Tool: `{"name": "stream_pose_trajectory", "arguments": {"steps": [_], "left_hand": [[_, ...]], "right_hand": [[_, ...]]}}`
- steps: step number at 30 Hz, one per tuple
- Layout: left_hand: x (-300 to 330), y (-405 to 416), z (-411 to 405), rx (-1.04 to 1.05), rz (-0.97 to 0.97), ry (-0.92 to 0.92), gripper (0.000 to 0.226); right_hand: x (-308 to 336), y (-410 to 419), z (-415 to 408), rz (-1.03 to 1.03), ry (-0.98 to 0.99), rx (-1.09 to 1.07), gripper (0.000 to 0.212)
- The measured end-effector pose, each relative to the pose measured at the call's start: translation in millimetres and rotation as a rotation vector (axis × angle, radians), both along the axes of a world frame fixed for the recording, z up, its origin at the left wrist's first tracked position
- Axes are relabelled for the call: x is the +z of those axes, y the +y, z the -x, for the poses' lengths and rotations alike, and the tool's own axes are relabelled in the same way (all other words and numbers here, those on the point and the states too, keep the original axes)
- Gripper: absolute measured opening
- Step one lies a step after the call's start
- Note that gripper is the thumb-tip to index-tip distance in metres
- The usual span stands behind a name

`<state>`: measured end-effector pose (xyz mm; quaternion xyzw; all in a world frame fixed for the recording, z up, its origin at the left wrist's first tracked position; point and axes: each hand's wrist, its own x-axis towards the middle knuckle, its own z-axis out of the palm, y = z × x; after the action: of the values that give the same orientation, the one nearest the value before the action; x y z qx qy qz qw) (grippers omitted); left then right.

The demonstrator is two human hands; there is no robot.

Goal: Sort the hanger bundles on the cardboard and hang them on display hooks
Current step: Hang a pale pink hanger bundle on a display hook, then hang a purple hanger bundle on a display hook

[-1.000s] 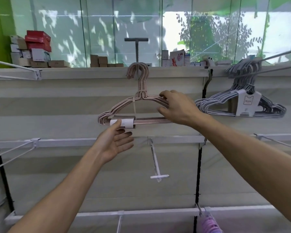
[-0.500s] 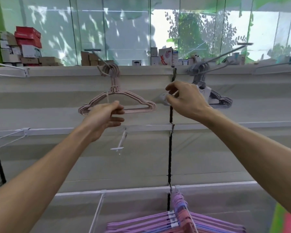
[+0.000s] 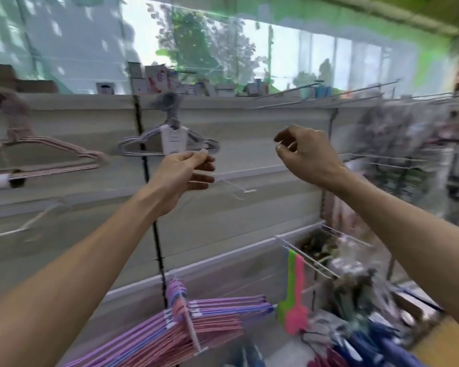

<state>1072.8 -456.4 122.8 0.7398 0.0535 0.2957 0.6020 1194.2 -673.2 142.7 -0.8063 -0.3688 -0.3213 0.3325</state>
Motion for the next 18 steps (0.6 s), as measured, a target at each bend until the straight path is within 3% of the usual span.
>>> {"name": "stream_pose_trajectory", "arguments": {"steps": [9, 18], "left_hand": [[-36, -162, -109, -0.379, -0.013, 0.076, 0.023], [-69, -287, -194, -0.658, -0.030, 0.091, 0.022]], "right_hand": [[-24, -190, -26, -0.005, 0.101, -0.325, 0.021], [-55, -319, -46, 0.013, 0.189, -0.573, 0.021]]}}
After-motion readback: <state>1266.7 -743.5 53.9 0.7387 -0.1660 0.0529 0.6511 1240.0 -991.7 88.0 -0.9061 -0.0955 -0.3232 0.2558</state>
